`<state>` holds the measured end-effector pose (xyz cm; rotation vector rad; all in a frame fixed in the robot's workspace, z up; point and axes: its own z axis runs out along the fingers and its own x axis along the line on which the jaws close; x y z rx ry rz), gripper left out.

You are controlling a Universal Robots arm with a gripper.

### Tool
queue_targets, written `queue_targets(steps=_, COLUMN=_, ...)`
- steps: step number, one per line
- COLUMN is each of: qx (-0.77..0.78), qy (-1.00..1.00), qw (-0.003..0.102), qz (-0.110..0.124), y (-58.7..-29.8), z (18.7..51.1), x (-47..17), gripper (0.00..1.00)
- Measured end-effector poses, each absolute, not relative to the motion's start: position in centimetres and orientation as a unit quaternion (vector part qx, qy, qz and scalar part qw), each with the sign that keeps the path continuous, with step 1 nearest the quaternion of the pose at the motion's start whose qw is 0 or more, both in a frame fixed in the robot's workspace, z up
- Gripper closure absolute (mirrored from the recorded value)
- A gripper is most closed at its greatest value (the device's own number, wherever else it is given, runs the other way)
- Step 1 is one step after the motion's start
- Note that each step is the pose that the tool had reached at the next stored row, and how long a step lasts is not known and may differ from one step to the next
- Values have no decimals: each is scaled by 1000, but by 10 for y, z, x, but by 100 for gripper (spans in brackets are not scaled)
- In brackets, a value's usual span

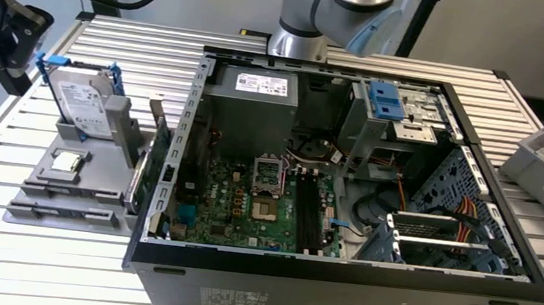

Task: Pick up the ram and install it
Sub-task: 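Reach for the ram, then pick up the ram and move it above insertion slot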

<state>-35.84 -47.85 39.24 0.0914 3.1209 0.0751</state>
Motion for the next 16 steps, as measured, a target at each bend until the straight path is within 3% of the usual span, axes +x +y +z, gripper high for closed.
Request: queue_targets(steps=16, qx=28, qy=999, qw=9, qz=24, y=-478, z=392, x=-359, gripper=100)
